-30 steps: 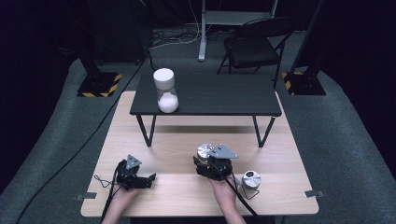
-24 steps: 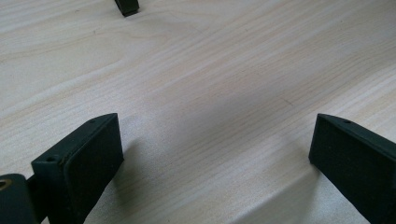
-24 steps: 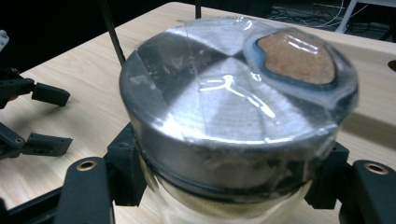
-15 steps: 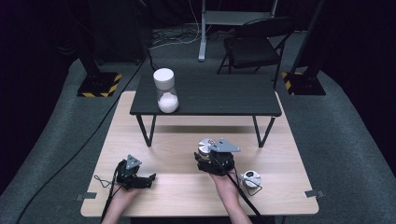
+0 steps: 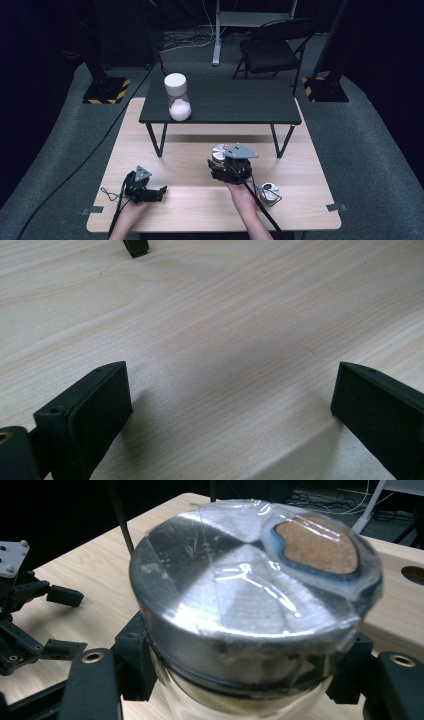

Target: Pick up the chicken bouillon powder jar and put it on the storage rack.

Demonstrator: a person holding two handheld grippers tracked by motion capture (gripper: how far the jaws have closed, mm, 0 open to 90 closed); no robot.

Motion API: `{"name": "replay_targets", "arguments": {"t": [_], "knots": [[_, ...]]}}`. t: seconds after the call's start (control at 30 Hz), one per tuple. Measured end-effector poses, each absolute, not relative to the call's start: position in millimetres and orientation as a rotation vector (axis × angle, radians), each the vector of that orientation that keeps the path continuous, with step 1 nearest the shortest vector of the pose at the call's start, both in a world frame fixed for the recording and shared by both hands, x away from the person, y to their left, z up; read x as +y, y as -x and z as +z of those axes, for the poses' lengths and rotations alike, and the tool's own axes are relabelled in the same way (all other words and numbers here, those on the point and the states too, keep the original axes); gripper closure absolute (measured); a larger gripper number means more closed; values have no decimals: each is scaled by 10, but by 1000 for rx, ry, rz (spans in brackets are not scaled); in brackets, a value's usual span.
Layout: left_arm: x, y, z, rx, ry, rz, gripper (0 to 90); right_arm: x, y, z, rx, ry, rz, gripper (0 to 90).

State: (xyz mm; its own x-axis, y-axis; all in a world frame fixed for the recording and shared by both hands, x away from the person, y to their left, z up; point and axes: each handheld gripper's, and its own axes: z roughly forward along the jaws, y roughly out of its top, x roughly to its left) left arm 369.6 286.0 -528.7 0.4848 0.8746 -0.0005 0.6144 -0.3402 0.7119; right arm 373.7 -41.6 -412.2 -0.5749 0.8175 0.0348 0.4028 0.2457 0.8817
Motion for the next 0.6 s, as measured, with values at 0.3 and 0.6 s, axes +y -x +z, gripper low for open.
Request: {"name": "replay_targets", "arguments": {"t": [0.3, 0.6], "knots": [[2860, -3696, -5286, 1223, -2077, 511, 26, -403, -3776, -3998, 2097, -1098, 1265, 303], [2860, -3696, -5286, 1223, -2077, 511, 26, -417, -3841, -3874, 2094, -1104, 1274, 304]]}}
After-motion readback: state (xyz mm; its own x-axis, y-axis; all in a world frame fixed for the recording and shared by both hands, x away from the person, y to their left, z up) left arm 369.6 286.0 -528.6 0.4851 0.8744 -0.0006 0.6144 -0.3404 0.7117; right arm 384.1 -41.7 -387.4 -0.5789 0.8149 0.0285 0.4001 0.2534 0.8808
